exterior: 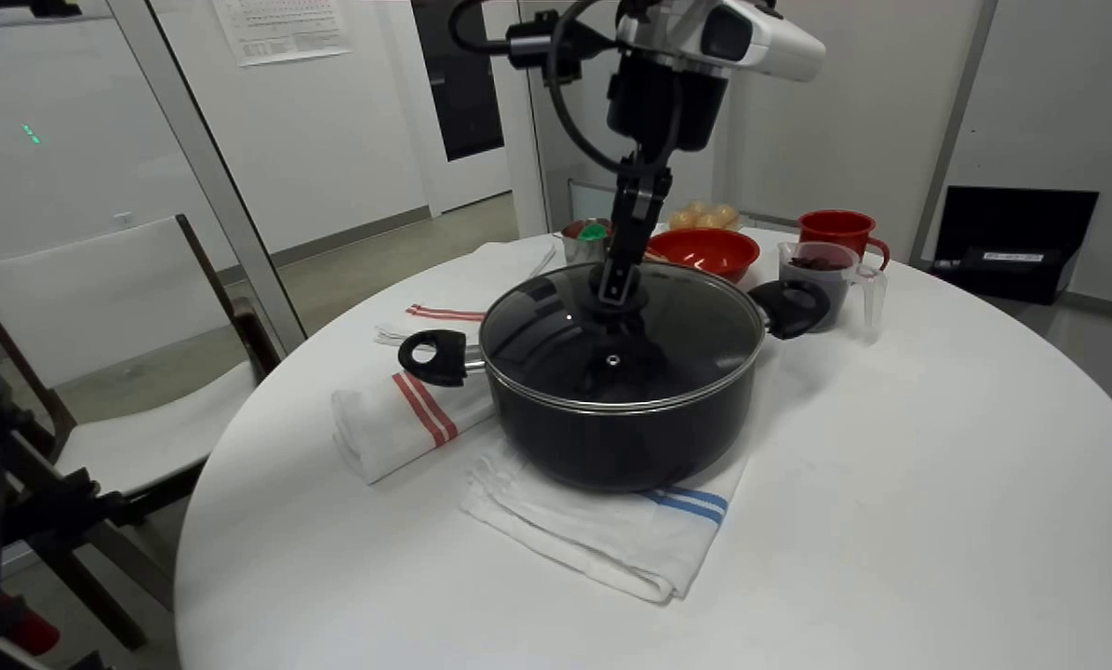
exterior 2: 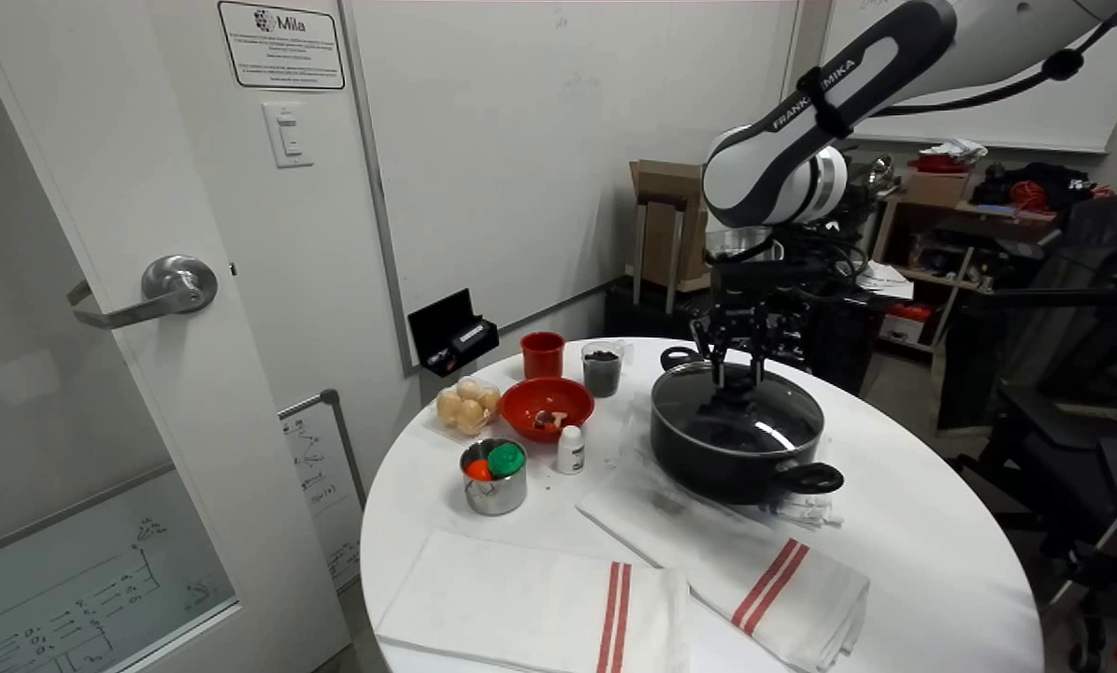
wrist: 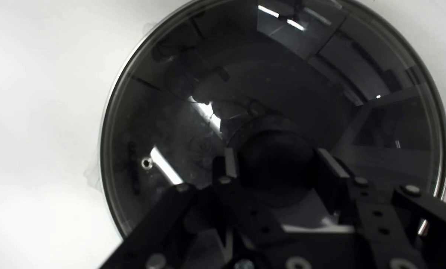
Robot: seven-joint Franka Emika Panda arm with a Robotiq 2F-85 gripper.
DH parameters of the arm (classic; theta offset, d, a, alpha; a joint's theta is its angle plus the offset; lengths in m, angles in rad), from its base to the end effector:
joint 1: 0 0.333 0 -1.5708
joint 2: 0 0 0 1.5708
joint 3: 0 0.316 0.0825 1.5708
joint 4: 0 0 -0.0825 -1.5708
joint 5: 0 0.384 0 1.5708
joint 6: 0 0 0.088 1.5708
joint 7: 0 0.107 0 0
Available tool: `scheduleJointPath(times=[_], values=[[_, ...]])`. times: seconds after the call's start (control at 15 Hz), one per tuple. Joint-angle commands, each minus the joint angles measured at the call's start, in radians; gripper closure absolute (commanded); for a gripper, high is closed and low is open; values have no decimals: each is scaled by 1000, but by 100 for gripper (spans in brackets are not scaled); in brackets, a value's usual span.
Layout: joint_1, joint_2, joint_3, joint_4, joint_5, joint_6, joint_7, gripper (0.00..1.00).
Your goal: Remove the lid from the pot.
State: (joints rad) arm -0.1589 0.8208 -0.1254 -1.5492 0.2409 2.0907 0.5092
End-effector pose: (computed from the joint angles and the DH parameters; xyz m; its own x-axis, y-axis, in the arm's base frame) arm 0.6499 -0.1678 0.1465 0.5796 -0.7677 -0.2734 -0.7854 -0.6157 0.0639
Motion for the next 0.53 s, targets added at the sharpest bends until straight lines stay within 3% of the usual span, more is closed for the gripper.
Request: scheduleJointPath(times=[0.0, 0.47], values=[[27, -96, -9, -104, 14, 64, -18, 74], [82, -219, -9, -214, -16, 122, -15, 74]])
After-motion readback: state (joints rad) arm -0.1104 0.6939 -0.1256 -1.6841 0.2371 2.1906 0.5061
